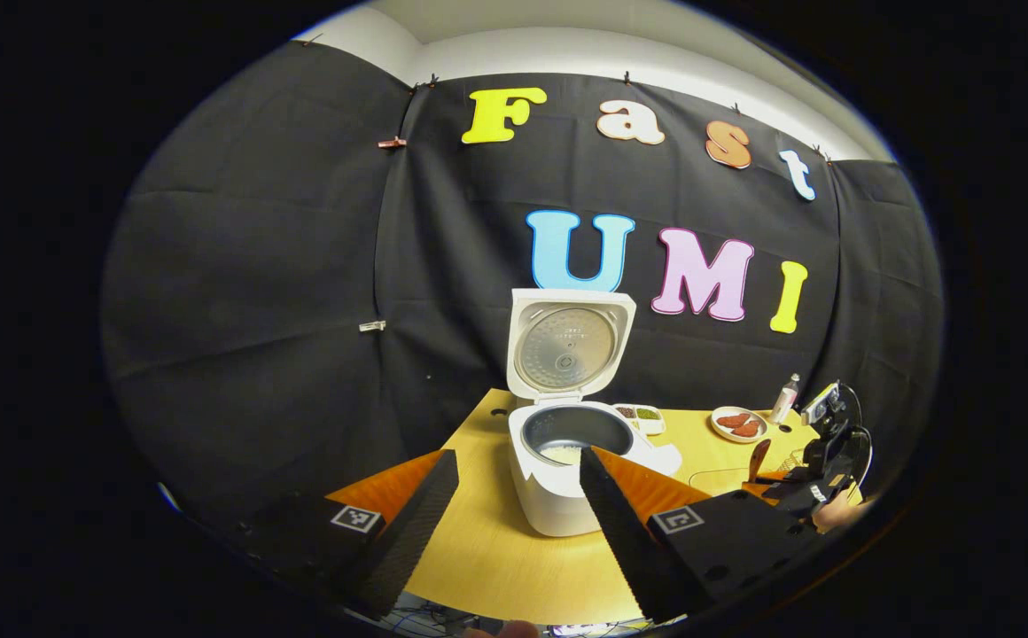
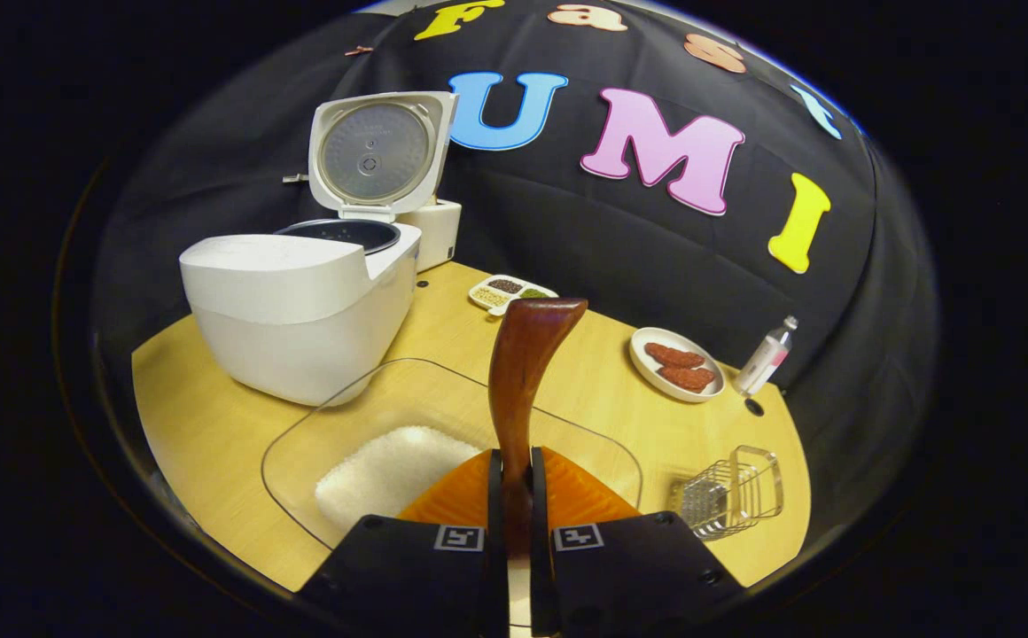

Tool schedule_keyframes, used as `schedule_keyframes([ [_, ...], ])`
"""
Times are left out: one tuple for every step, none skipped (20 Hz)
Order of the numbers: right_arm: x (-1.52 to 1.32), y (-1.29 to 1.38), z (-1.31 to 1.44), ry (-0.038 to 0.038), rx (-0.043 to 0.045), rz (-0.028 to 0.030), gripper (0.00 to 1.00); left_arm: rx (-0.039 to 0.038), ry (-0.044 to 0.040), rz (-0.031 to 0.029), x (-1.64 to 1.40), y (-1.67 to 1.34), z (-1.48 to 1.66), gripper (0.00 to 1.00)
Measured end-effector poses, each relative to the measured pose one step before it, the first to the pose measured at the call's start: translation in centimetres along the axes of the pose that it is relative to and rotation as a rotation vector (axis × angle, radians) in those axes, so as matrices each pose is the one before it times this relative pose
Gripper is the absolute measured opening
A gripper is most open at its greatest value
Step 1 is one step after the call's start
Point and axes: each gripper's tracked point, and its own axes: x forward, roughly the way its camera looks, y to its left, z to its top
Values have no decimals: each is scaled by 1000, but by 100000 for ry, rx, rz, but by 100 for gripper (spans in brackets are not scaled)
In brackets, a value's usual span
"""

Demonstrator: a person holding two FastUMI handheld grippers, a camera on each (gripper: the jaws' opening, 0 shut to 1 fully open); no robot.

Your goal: Close the left gripper, press the button to open the rice cooker; take a wooden spoon from the chopstick holder with the right hand, scoop a spoonful of rice and pour it into the rice cooker, then put the wooden spoon back into the chopstick holder.

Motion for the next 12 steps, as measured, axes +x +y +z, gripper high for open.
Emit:
schedule_keyframes([
  [-1,536,35,94,3629,477,14,-142,-151,-159,14,-138,71,95],
  [37,507,-28,128,3232,462,14,-78,-326,-169,-89,-145,37,95],
  [62,542,-89,-41,3952,805,14,32,-294,-234,-15,-75,76,95],
  [170,526,73,-126,4235,738,14,-131,94,-220,-57,-6,-221,95],
  [31,468,-16,334,4782,1045,14,-432,510,-138,-30,62,-142,95],
  [8,236,-31,122,3870,64,14,-586,394,207,-67,161,-226,95],
  [46,156,111,37,3629,269,14,-621,351,158,-82,137,-89,95],
  [112,264,-43,361,4019,624,14,-478,136,210,-58,30,-142,95],
  [104,-59,42,91,4262,-70,14,-145,122,101,-111,67,-33,95],
  [-247,-361,-15,153,4631,-370,14,216,17,210,-20,85,-50,95],
  [-22,-420,59,215,5356,-146,14,358,-125,279,-47,178,79,95],
  [-78,-322,32,24,5758,-120,14,194,-146,233,-136,65,23,95],
])
